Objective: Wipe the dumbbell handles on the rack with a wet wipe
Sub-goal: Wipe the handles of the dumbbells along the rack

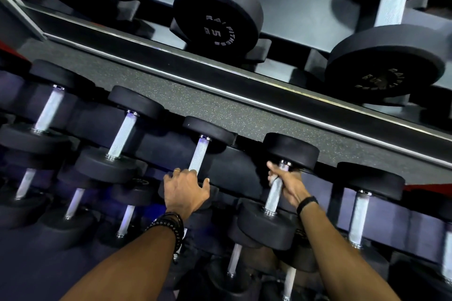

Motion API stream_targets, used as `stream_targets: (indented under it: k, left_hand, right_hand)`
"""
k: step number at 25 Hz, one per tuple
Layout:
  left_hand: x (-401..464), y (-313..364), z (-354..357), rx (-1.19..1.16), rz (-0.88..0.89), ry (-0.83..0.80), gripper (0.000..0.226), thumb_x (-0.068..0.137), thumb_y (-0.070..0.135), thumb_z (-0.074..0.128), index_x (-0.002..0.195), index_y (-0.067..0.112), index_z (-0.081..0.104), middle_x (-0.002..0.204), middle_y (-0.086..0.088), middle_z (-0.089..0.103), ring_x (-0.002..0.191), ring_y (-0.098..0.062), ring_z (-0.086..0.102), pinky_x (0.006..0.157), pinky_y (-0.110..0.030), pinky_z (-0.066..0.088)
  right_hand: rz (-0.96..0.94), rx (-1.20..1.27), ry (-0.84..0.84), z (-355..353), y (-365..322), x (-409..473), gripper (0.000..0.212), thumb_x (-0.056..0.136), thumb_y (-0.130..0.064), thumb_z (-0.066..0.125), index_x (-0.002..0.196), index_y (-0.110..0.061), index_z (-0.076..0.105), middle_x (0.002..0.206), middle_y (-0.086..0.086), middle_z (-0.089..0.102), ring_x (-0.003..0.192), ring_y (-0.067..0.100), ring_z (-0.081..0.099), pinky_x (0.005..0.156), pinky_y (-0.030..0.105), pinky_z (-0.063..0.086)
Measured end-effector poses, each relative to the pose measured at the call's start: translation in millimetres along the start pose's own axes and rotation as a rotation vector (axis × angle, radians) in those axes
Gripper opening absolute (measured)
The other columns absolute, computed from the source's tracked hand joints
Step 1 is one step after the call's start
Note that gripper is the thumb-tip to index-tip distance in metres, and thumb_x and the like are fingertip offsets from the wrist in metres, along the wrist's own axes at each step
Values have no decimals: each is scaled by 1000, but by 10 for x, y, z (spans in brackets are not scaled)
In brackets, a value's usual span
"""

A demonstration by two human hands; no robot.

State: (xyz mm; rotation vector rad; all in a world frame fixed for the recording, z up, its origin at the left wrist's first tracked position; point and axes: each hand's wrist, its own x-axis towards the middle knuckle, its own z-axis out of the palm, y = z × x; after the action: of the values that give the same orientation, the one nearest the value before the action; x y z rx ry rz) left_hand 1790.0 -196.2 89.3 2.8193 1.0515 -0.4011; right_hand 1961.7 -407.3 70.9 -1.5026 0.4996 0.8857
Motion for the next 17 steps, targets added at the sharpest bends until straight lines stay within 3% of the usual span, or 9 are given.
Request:
stream_targets:
  k: [4, 7, 10, 12, 15, 17]
  left_hand:
    - [4, 12, 3, -3, 4, -4, 47, 84, 60, 46, 89, 18, 69, 91, 0, 70, 98, -22, 59, 83, -41, 41]
    - [5, 1, 5, 1, 7, -6, 46, 84, 59, 47, 88, 18, 69, 89, 0, 70, 96, -23, 59, 83, -41, 41]
    - [2, 2, 0, -1, 6, -3, 45, 84, 58, 48, 87, 19, 69, 90, 0, 70, 97, -23, 59, 83, -40, 41]
    - [6, -3, 5, 0, 0, -4, 44, 84, 58, 48, 87, 19, 69, 89, 0, 69, 97, -23, 59, 82, -40, 41]
    - [6, 1, 15, -15, 0, 2, 45, 82, 58, 50, 84, 17, 69, 87, -1, 70, 95, -23, 59, 82, -40, 41]
    - [5, -6, 13, -21, 2, 3, 45, 82, 58, 50, 83, 17, 69, 87, -1, 70, 95, -24, 59, 82, -40, 41]
  right_hand:
    - [68, -132, -78, -49, 378, -265, 26, 70, -21, 83, 78, -10, 61, 55, 3, 53, 46, 14, 50, 51, 27, 48]
    - [-42, -6, 61, 90, 71, -51, 22, 73, -15, 82, 76, -10, 61, 46, 2, 46, 35, 10, 42, 39, 21, 40]
    - [-104, -58, 126, 143, 79, 67, 28, 75, 9, 73, 95, -2, 57, 60, 8, 53, 33, 6, 46, 37, 18, 40]
    - [-80, -221, 89, 26, 363, -56, 32, 70, 14, 72, 97, 5, 60, 70, 13, 62, 46, 13, 57, 46, 23, 48]
    - [-151, -677, 86, -229, 550, -256, 38, 58, -14, 89, 89, -12, 68, 78, -1, 70, 72, 13, 65, 68, 29, 55]
    - [-335, -886, 190, -271, 372, -287, 43, 58, -31, 90, 88, -19, 62, 76, -4, 68, 71, 13, 64, 64, 29, 49]
